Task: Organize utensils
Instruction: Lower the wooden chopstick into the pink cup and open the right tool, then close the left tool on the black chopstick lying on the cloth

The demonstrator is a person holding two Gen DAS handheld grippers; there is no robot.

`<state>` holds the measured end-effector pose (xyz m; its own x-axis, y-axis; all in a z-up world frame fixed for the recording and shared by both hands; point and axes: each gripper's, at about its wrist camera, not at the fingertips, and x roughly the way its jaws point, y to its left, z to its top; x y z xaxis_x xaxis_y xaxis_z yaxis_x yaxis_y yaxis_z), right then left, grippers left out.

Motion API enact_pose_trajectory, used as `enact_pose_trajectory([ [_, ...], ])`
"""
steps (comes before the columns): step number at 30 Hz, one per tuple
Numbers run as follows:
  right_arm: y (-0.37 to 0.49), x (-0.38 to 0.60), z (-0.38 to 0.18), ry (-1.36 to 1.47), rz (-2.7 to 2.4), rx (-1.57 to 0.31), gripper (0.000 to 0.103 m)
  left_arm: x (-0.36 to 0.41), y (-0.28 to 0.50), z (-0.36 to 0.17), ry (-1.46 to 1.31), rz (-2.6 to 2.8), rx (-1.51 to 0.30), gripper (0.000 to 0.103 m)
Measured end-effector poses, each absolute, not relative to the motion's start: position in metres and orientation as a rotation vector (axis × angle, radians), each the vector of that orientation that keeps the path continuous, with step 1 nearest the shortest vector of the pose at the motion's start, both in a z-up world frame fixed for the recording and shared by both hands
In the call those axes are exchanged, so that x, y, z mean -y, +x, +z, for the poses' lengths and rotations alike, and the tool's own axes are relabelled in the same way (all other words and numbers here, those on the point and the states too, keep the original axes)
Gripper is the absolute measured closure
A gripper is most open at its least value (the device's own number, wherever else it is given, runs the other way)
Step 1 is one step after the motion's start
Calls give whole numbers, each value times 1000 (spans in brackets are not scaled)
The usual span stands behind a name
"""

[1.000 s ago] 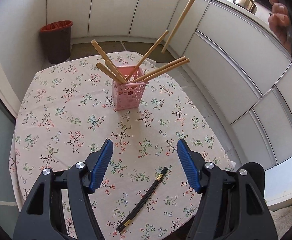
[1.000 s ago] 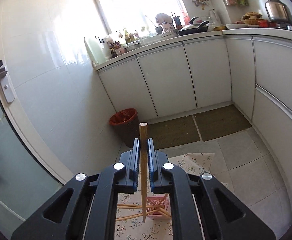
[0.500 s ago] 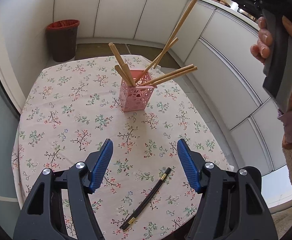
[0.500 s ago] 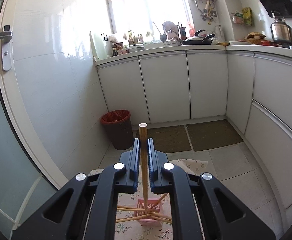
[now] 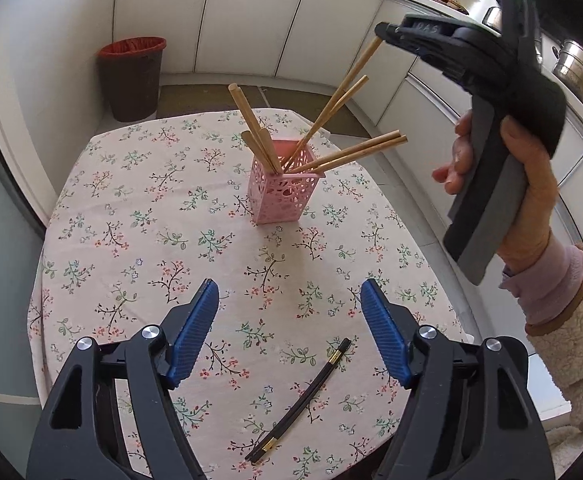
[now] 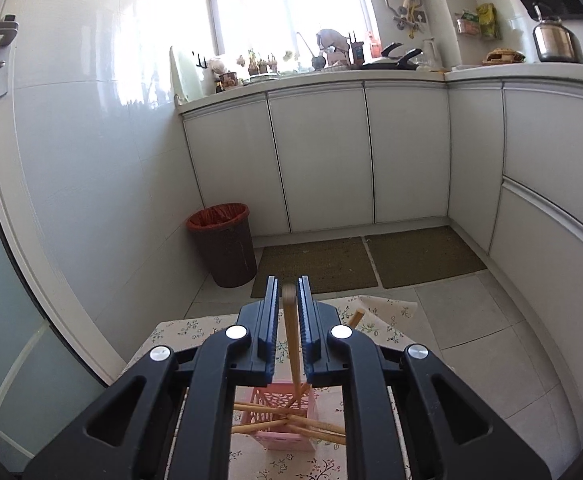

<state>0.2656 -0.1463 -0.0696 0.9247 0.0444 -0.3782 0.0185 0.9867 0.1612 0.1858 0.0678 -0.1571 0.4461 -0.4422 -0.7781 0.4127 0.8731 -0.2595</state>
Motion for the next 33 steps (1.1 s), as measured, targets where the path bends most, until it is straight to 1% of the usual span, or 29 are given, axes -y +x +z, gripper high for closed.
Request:
enact_pose_trajectory([
  [1, 258, 145, -64, 156, 22, -377, 88, -66, 187, -160, -23, -527, -985, 30],
  [2, 250, 144, -58, 152, 28, -360, 73, -63, 188, -163, -9, -522, -996, 29],
  [3, 240, 144, -52, 155, 24, -340, 55, -60, 189, -166, 4, -516, -1005, 29],
  [5, 220, 149, -42, 179, 20, -311, 46, -56, 190, -170, 30, -514, -1020, 29],
  [6, 208, 154, -39, 200, 20, -298, 40, -53, 190, -173, 42, -514, -1028, 27],
  [7, 195, 160, -37, 227, 12, -283, 34, -50, 190, -175, 53, -514, -1035, 23],
  [8, 180, 167, -36, 257, -3, -259, 19, -46, 191, -179, 68, -516, -1044, 22],
  [9, 162, 176, -38, 293, -25, -221, 6, -42, 191, -182, 87, -518, -1056, 22],
  [10, 143, 185, -42, 325, -49, -173, 6, -38, 191, -187, 110, -520, -1070, 22],
  [12, 113, 197, -54, 339, -112, -137, 6, -30, 192, -196, 158, -521, -1096, 22],
  [14, 96, 207, -71, 314, -196, -183, 6, -21, 194, -207, 200, -524, -1131, 22],
  [16, 90, 219, -95, 311, -212, -326, 6, -12, 196, -219, 225, -540, -1176, 22],
  [18, 86, 236, -128, 388, -183, -513, 6, 0, 199, -233, 247, -566, -1235, 22],
  [21, 80, 261, -186, 630, -174, -796, 6, 20, 201, -257, 300, -576, -1331, 23],
  [24, 75, 273, -244, 849, -148, -1025, 6, 46, 200, -278, 385, -583, -1391, 29],
  [26, 71, 274, -267, 906, -163, -1098, 6, 59, 201, -295, 441, -561, -1438, 36],
  [27, 67, 272, -275, 917, -158, -1121, 6, 63, 202, -304, 460, -548, -1466, 42],
  [28, 65, 269, -281, 917, -148, -1143, 6, 64, 203, -311, 469, -537, -1491, 44],
  [33, 67, 251, -289, 868, -107, -1198, 6, 61, 210, -320, 467, -515, -1513, 44],
])
